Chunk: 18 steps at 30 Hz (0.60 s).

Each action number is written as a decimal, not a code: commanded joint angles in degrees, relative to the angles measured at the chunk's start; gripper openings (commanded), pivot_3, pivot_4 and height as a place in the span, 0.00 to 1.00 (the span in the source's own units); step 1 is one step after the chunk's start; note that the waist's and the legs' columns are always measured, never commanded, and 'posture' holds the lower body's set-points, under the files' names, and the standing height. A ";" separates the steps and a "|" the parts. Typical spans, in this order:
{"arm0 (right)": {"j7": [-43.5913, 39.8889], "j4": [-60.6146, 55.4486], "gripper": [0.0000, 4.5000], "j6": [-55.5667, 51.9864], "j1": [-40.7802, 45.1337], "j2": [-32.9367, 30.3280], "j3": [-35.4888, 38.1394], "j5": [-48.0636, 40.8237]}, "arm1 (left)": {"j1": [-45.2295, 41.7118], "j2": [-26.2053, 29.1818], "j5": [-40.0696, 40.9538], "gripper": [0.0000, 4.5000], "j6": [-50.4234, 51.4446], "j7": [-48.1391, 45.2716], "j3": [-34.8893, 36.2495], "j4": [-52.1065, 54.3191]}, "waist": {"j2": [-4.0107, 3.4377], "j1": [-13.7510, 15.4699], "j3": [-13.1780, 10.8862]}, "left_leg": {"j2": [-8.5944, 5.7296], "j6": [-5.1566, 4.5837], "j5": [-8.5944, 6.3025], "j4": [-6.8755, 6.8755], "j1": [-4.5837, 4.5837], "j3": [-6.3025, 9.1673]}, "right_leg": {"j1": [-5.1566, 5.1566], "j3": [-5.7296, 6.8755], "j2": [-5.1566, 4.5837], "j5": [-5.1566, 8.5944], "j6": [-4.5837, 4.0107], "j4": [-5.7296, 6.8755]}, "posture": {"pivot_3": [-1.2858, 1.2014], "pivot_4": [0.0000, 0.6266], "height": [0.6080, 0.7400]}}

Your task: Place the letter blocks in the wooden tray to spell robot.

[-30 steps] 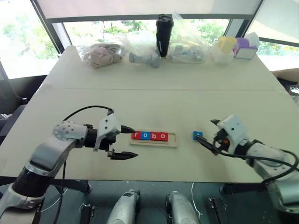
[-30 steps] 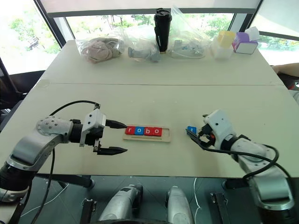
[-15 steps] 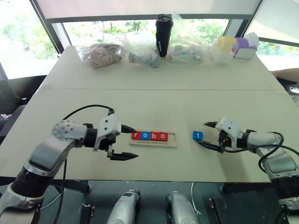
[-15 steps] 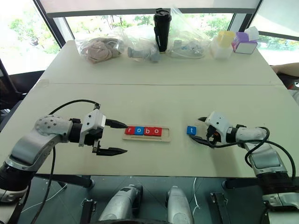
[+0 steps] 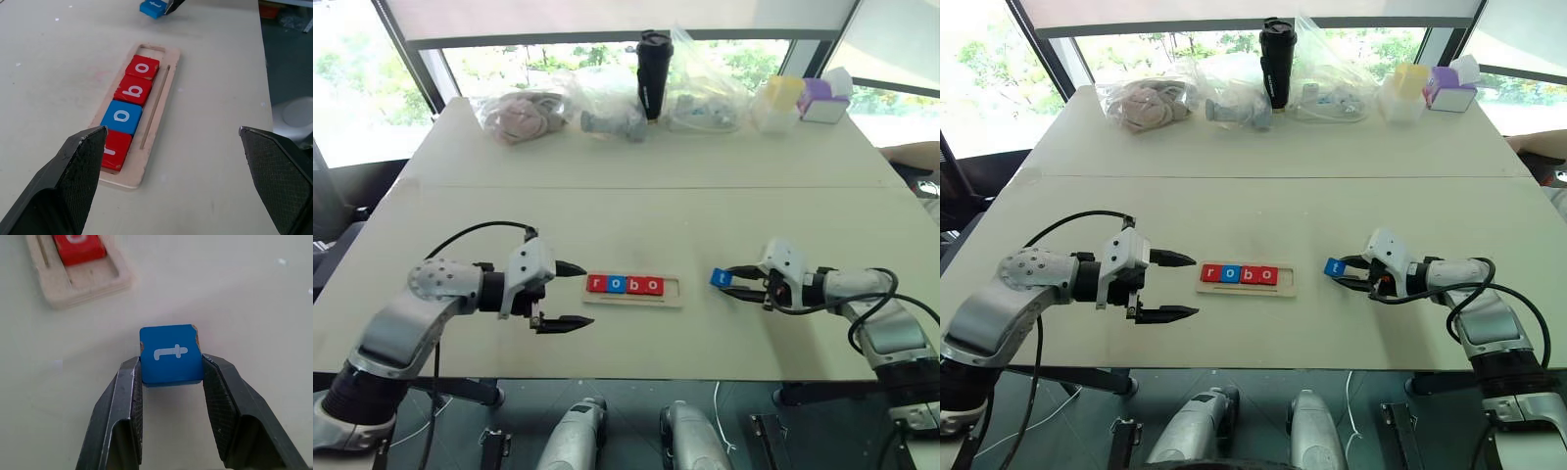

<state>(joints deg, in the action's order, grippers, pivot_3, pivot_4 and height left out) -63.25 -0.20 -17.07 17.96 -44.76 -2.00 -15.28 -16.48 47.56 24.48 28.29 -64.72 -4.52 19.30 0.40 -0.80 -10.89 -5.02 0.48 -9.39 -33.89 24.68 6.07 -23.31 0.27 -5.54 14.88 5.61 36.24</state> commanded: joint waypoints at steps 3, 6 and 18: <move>-1.33 -10.58 0.26 -5.91 3.16 1.68 -4.91 -2.37 | -1.97 1.44 1.38 1.00 0.21 -0.28 3.26 0.61 | 0.01 0.17 0.00 | 0.01 0.02 -0.01 0.01 0.00 0.02 | 0.01 0.01 0.00 0.01 0.00 0.00 | 0.52 0.24 1.00; -1.63 -9.38 0.26 -4.94 4.33 1.82 -7.44 -0.03 | -2.36 1.47 1.20 1.00 0.23 -0.11 3.36 0.39 | 0.01 0.49 0.00 | -0.04 0.03 -0.02 -0.02 0.01 0.02 | 0.06 0.02 -0.04 0.01 -0.01 -0.06 | 0.52 0.24 1.00; -4.20 -2.10 0.26 0.75 8.34 1.95 -12.25 6.33 | -0.11 1.51 2.13 1.00 1.40 1.83 4.10 2.61 | 0.02 0.12 0.00 | -0.04 0.02 -0.01 0.00 0.06 0.01 | -0.03 0.02 -0.01 -0.01 0.01 -0.04 | 0.52 0.24 1.00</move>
<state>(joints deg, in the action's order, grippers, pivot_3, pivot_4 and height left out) -67.09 -1.89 -17.46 25.33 -42.78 -14.71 -9.13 -16.85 48.55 25.70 29.74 -63.27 -2.30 19.96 0.42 -0.68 -10.89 -5.07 0.50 -9.40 -33.90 24.73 6.08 -23.33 0.30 -5.55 14.87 5.62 36.20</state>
